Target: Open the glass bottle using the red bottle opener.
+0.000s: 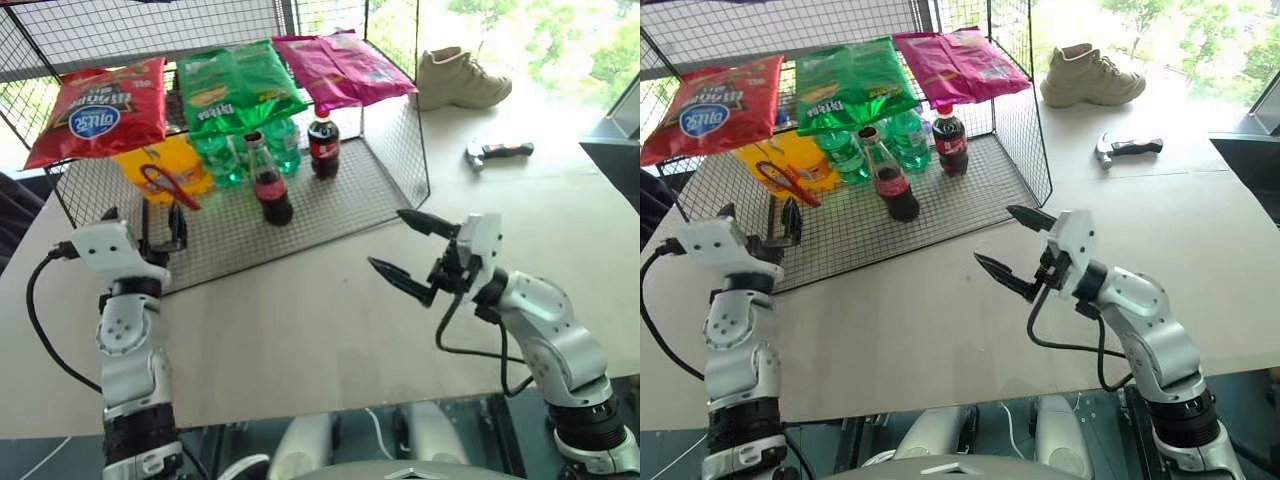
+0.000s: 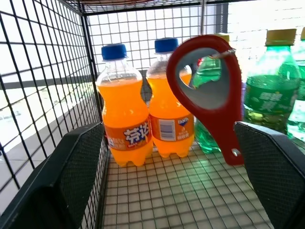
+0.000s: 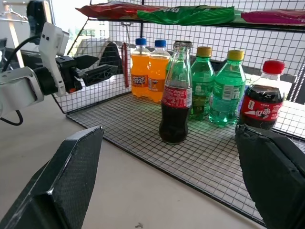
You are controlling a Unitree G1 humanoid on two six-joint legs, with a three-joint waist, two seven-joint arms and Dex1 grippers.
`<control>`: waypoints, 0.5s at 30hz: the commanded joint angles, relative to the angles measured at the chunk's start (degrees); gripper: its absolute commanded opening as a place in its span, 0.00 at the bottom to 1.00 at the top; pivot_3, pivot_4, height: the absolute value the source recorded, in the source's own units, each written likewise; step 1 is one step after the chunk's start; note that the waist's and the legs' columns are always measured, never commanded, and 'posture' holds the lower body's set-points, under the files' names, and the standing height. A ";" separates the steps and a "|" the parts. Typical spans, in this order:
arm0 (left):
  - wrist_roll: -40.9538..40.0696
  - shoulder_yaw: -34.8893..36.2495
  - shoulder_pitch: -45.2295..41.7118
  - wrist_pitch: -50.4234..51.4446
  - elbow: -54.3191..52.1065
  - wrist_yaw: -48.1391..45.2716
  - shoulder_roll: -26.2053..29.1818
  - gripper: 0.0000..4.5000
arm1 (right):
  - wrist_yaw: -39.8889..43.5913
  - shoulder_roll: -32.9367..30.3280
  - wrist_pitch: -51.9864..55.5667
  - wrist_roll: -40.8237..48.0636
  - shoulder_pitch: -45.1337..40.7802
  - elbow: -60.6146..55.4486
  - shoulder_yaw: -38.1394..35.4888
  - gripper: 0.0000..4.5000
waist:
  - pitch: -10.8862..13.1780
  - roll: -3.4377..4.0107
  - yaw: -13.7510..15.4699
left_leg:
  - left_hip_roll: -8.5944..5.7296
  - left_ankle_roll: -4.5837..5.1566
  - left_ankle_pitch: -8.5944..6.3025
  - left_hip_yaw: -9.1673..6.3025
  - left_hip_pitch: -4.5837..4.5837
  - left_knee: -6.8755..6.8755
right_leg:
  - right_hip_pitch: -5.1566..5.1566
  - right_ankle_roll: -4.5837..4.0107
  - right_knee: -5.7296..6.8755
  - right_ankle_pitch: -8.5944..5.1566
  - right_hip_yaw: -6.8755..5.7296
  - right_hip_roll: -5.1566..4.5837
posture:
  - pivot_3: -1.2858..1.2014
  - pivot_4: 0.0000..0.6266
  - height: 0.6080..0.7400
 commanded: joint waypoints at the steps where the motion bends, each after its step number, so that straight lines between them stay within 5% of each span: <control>1: 0.20 1.39 -1.79 -2.29 1.46 0.36 1.40 1.00 | -2.77 -0.37 2.61 -1.15 -0.93 -4.62 0.85 0.99 | 0.00 -0.01 0.05 | -0.01 0.00 0.00 0.00 0.00 0.00 | 0.00 0.00 0.00 0.00 0.00 -0.01 | 0.52 0.24 1.00; 15: 0.42 -3.30 -4.01 -5.44 4.00 -5.71 2.02 1.00 | -5.16 -0.52 4.07 -2.71 0.74 -7.16 2.12 0.99 | -0.03 -0.07 0.09 | -0.07 0.00 0.00 -0.05 -0.04 0.00 | 0.00 0.01 0.00 0.00 -0.05 -0.05 | 0.52 0.24 1.00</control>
